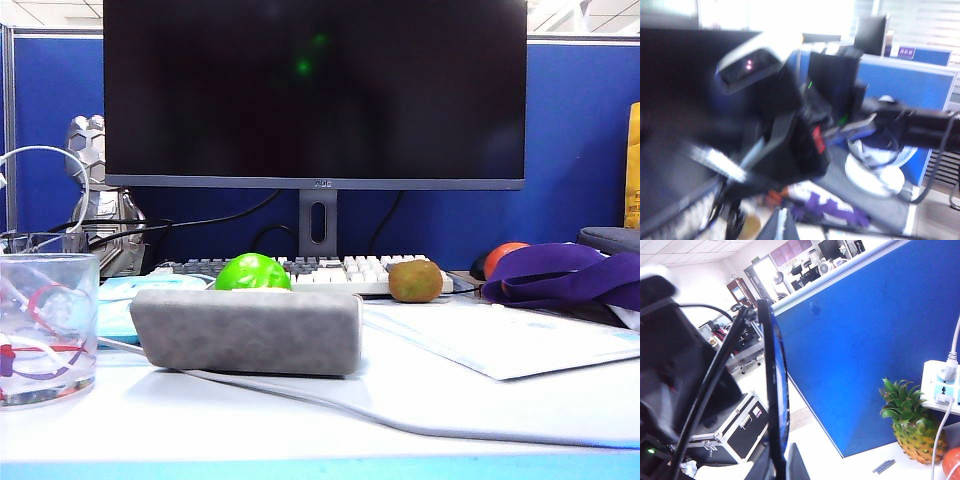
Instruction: Pick up the glasses, fold the temples of the glasses, place the glasses into the glasses case, and finally close the glasses case.
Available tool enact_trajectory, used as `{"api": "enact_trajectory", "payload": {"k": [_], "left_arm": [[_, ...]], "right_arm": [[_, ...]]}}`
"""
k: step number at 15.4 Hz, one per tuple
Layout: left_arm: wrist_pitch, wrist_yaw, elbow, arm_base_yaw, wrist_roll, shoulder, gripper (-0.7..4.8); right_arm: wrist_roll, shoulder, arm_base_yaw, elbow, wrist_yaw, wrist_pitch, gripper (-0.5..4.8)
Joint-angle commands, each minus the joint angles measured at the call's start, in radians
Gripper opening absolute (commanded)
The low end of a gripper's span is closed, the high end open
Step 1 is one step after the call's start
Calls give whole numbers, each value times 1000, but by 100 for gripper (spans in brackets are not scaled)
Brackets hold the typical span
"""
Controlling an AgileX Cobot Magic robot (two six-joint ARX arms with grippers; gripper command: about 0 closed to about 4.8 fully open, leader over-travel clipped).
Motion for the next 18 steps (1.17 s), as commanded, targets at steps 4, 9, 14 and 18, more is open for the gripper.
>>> {"api": "enact_trajectory", "payload": {"k": [4, 9, 14, 18], "left_arm": [[66, 40, 3, 0, -45, -3, -5], [60, 39, 2, 0, -45, 15, -5], [51, 13, 2, 0, -38, 39, -5], [56, 9, 2, 0, -25, 33, -5]], "right_arm": [[0, -4, 64, 3, 27, 18, -1], [1, -5, 97, 3, 0, 22, -1], [11, -7, 110, 4, -37, 41, -1], [11, -9, 79, 3, -18, 72, -1]]}}
